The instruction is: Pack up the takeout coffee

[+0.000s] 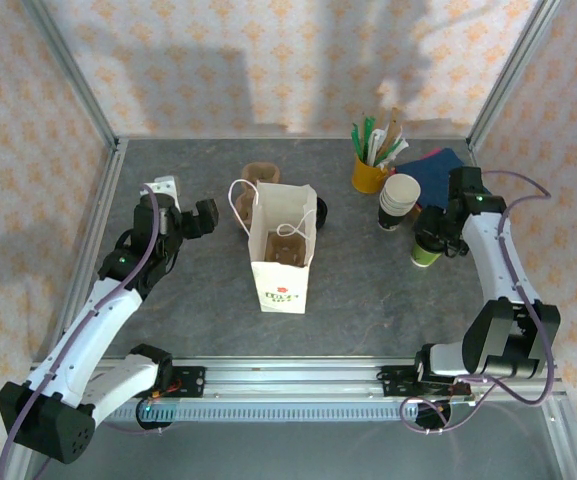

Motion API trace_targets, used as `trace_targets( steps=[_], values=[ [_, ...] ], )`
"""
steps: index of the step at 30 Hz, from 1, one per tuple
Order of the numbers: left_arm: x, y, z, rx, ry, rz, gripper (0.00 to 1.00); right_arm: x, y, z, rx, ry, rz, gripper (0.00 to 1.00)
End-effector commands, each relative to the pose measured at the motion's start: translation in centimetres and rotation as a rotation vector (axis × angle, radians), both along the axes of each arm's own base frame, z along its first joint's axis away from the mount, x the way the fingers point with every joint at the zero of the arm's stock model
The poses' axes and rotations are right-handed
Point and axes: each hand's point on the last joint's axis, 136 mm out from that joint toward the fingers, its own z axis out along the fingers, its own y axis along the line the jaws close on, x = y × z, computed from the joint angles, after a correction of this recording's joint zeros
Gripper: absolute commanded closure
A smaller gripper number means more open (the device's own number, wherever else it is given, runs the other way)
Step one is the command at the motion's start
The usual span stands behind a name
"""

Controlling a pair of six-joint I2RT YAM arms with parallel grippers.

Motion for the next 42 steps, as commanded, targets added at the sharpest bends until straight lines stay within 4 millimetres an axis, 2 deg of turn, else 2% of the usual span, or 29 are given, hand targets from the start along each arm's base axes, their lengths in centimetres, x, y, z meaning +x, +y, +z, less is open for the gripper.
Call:
trace_targets(
  steps=[1, 10, 18, 31, 42],
  values=[
    [0.1, 0.5, 0.7, 0.017, -0.041, 0.007, 0.01, 0.6, -0.8, 0.9, -0.036, -0.015, 0.007, 0.18],
    [0.0, 0.7, 0.4, 0.023, -0.038, 0.012, 0.02, 1.1, -1.0, 0.7, -0.039, -0.001, 0.025, 0.14],
    [0.1, 0.7, 0.2, 0.026, -0.036, 0.012, 0.02, 1.7, -1.1, 0.3, -0.036, 0.034, 0.037, 0.17],
    [0.1, 0.8, 0.1, 0.032, -0.033, 0.016, 0.02, 1.2, -1.1, -1.4, -0.030, 0.089, 0.033, 0.19],
    [0.0, 0.8, 0.0, 0.032, -0.032, 0.015, 0.02, 0.6, -1.6, -1.5, -0.055, 0.101, 0.009, 0.16]
  ],
)
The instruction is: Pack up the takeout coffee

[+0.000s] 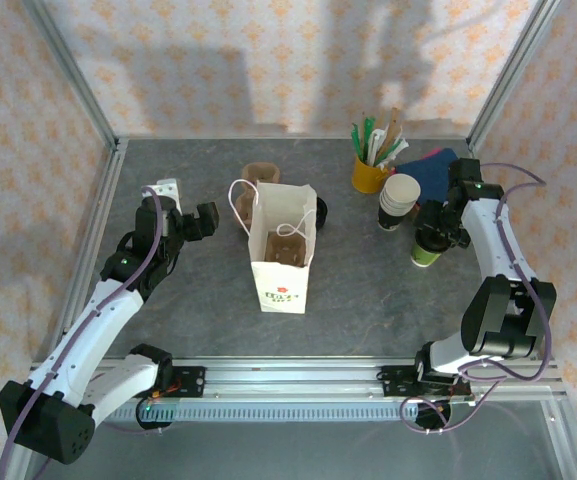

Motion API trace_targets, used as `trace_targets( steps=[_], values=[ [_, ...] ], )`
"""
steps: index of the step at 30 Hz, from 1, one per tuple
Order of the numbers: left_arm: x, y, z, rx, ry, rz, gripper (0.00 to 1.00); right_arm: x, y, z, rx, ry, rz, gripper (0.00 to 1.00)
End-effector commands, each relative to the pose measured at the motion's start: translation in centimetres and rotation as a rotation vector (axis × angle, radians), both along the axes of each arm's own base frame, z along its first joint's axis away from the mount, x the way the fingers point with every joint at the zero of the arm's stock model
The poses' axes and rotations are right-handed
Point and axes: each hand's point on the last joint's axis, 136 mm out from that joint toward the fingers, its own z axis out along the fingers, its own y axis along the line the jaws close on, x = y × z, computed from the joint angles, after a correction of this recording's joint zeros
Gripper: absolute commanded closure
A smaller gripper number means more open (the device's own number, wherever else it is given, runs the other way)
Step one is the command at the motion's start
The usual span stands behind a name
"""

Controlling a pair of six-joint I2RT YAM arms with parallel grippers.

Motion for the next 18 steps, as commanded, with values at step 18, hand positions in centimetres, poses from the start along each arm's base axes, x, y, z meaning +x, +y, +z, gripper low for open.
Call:
trace_targets(
  steps=[18],
  values=[
    [0.1, 0.7, 0.6, 0.007, -0.037, 0.021, 0.02, -1.6, 0.0, -2.2, 0.014, 0.078, -0.017, 0.22]
  ],
)
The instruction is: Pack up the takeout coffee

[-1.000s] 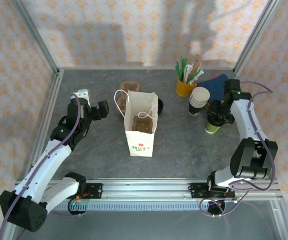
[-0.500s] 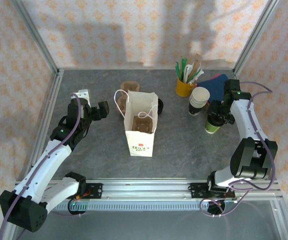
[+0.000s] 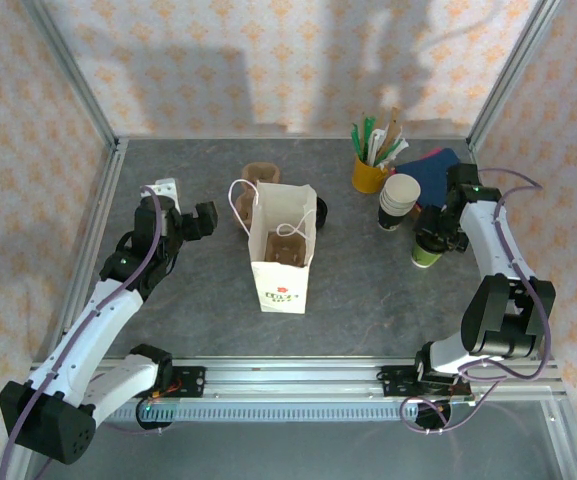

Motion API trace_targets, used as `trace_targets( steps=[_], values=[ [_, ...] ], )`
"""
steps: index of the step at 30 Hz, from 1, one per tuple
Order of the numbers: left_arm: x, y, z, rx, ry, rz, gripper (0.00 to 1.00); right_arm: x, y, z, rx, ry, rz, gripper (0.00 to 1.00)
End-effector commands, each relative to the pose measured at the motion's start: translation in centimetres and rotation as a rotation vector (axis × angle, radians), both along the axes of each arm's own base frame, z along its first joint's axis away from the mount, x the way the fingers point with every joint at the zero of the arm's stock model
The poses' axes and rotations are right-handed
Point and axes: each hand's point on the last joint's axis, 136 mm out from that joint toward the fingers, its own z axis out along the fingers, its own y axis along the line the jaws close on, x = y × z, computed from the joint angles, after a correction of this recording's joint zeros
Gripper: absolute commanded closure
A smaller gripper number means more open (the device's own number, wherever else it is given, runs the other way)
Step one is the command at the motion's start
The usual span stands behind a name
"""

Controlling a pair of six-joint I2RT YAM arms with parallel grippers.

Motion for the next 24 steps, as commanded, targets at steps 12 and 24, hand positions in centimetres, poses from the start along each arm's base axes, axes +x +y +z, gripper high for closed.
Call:
trace_targets(
  steps=[12, 24],
  values=[
    [0.1, 0.5, 0.6, 0.007, -0.035, 0.017, 0.02, -0.8, 0.1, -2.4, 0.024, 0.088, -0.021, 0.23],
    [0.1, 0.8, 0.5, 0.008, -0.032, 0.025, 0.02, -1.6, 2.6, -0.4, 0.087, 0.038, -0.008, 0.31]
  ],
)
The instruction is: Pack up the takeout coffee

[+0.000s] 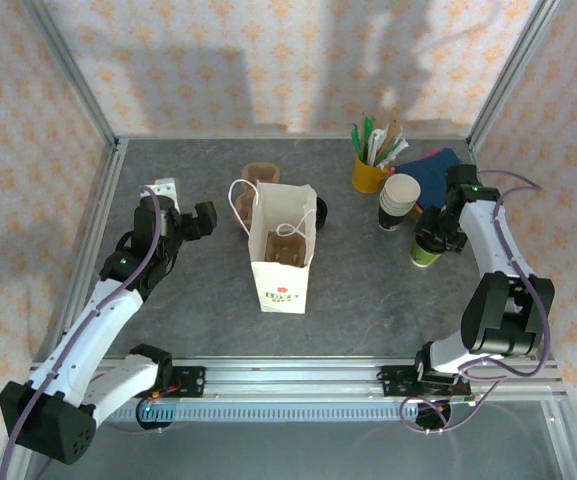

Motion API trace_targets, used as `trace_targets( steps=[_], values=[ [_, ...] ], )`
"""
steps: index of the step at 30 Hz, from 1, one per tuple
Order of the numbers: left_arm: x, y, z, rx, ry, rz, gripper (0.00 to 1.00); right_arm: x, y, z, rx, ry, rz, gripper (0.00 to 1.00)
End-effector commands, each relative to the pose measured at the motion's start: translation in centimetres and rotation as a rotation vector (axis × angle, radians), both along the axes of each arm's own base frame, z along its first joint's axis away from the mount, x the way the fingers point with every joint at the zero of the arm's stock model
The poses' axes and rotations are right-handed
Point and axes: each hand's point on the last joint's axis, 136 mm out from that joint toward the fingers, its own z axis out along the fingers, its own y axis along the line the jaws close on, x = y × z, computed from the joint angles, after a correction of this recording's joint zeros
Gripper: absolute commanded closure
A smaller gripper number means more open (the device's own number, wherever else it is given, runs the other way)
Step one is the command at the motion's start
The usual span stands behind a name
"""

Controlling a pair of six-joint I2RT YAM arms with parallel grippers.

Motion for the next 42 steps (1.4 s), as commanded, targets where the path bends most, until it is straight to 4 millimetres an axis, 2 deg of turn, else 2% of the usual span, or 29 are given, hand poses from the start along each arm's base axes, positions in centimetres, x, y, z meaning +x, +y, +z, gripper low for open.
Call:
trace_targets(
  steps=[1, 6, 17, 26, 37, 42],
  values=[
    [0.1, 0.6, 0.5, 0.009, -0.032, 0.019, 0.02, -1.8, 2.6, 0.0, 0.063, 0.032, 0.022, 0.31],
    [0.1, 0.7, 0.4, 0.009, -0.031, 0.021, 0.02, -2.6, 5.2, 0.0, 0.081, 0.043, 0.061, 0.31],
    [0.2, 0.7, 0.3, 0.011, -0.026, 0.023, 0.02, -3.1, 11.5, 1.8, 0.058, 0.017, 0.172, 0.31],
    [0.2, 0.6, 0.2, 0.010, -0.024, 0.019, 0.02, -4.5, 15.8, 1.0, 0.034, 0.068, 0.259, 0.30],
    [0.1, 0.6, 0.2, 0.010, -0.027, 0.020, 0.02, -5.4, 17.7, -0.5, 0.053, 0.115, 0.282, 0.27],
    [0.1, 0.6, 0.2, 0.010, -0.026, 0.019, 0.02, -5.4, 17.7, -0.1, 0.052, 0.125, 0.285, 0.24]
  ],
)
